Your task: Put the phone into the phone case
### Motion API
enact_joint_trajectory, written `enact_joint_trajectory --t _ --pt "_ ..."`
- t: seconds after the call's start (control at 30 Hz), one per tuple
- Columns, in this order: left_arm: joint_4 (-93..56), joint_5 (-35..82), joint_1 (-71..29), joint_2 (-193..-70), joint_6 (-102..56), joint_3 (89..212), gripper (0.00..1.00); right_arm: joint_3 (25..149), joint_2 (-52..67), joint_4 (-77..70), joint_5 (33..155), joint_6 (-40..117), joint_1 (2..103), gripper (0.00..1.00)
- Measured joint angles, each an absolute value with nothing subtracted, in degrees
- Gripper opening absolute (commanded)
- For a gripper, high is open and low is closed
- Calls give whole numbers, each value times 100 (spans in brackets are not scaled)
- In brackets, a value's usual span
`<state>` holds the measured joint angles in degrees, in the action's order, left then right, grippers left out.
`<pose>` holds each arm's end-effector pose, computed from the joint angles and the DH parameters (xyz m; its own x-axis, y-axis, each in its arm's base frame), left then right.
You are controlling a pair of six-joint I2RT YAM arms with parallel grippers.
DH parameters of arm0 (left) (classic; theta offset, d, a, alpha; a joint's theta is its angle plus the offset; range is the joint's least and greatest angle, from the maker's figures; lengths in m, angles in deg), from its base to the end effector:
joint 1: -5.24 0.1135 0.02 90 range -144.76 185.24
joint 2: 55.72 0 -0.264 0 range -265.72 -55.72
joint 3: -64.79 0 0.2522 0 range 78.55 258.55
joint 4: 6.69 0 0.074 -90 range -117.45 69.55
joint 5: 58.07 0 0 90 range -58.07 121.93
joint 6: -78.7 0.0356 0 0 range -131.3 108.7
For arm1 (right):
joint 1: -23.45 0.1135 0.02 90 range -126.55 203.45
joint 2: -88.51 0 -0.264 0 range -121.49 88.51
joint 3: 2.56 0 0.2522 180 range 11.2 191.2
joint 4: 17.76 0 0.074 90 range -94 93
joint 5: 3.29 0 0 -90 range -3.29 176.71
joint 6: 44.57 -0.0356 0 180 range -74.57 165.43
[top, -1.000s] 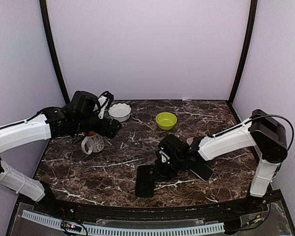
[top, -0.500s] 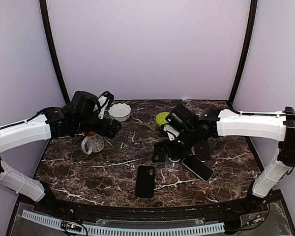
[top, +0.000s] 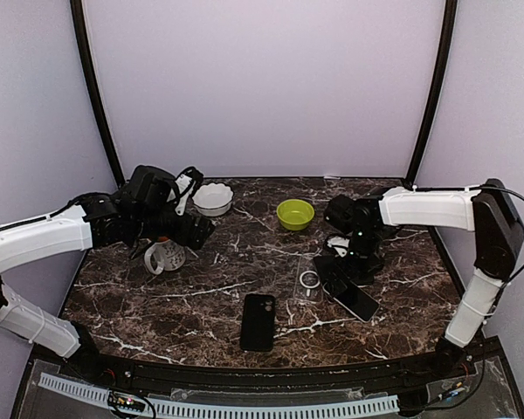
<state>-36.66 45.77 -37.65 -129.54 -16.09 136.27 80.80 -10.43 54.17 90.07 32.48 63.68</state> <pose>0.2184 -0.1913 0.2987 -0.4331 0.2916 -0.8529 0.4782 0.8764 0.0568 0.2343 0.2010 0.1971 -0.8883 -0.4584 -0.0292 -0.4593 0.8858 0.0668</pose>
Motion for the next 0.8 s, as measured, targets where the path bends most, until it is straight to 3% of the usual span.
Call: enact_joint_trajectory --t 0.37,0.57,0.67,0.8 --pt "-3629 4606 -3765 -12954 -1535 13611 99 7899 -1721 5457 8897 3285 6329 98" --pt "-3557 4597 -3765 -12954 -1533 13570 99 7892 -1769 5450 8827 3314 6329 91" --pt "-3548 4595 -3765 -12954 -1533 13568 99 7923 -1795 5470 8821 3340 6329 83" --pt "-3548 4591 -3765 -12954 -1531 13568 99 7953 -1806 5457 8830 3421 6331 55"
